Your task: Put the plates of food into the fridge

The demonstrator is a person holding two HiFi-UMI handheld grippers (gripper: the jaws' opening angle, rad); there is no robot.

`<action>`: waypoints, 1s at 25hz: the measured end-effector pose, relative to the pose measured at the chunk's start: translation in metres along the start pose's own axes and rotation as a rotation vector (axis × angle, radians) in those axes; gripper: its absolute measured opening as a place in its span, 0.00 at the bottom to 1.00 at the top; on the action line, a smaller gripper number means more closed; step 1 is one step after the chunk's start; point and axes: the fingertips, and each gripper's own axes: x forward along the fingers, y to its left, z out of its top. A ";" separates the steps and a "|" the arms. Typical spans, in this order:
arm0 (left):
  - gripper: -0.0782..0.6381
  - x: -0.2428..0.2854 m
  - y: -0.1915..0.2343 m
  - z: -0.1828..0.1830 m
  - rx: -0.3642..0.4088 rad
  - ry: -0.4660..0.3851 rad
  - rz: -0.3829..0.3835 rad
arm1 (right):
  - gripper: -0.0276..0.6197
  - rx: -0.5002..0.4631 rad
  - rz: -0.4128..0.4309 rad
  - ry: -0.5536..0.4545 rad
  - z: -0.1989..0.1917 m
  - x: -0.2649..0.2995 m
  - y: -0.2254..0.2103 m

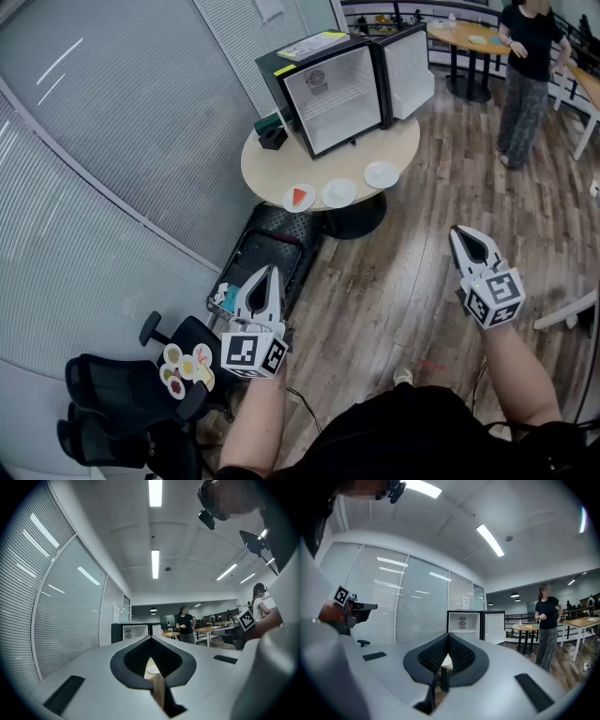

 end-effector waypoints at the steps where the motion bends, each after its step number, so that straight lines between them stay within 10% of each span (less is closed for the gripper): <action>1: 0.11 0.007 -0.001 0.000 0.003 0.002 0.008 | 0.05 -0.002 0.008 0.001 -0.001 0.005 -0.005; 25: 0.11 0.138 0.009 -0.034 0.021 0.014 0.011 | 0.05 0.083 0.002 0.045 -0.049 0.106 -0.096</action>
